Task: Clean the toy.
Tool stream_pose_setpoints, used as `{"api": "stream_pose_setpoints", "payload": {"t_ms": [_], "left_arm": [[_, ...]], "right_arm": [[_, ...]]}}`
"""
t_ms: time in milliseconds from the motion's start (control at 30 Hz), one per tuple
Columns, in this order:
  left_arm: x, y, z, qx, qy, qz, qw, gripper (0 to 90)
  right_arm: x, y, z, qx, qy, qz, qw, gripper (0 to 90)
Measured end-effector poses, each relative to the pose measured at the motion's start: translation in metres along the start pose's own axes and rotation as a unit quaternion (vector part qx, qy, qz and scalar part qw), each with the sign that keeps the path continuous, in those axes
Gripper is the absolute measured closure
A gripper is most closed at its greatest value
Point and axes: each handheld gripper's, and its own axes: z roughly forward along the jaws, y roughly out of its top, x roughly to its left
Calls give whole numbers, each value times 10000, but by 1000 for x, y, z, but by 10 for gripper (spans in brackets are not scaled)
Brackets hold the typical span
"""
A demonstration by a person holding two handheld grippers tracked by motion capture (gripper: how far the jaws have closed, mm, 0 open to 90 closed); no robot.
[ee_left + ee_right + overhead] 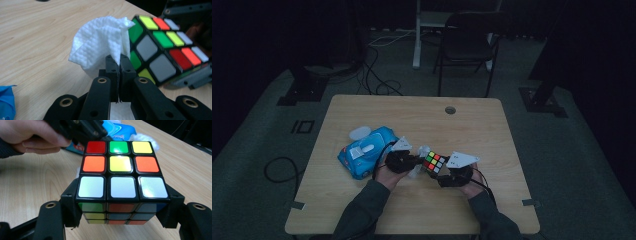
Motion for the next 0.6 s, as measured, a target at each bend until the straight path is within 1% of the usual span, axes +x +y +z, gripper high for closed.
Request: {"api": "stream_pose_setpoints", "payload": {"t_ms": [100,200,333,467,600], "left_arm": [[0,-3,1,38,14,9,10000,887],[-1,-6,1,52,6,-40,10000,887],[-1,-10,2,125,0,-52,9999,887],[-2,-13,2,146,-4,-64,9999,887],[-3,-15,3,193,10,-59,9998,887]], "right_arm": [[-2,0,-1,-16,-24,44,10000,347],[-3,-1,-1,4,-86,96,9999,347],[-6,-2,-1,42,-201,173,9996,347],[-8,-3,-2,45,-279,224,9994,347],[-9,-4,-1,74,-316,277,9991,347]]}}
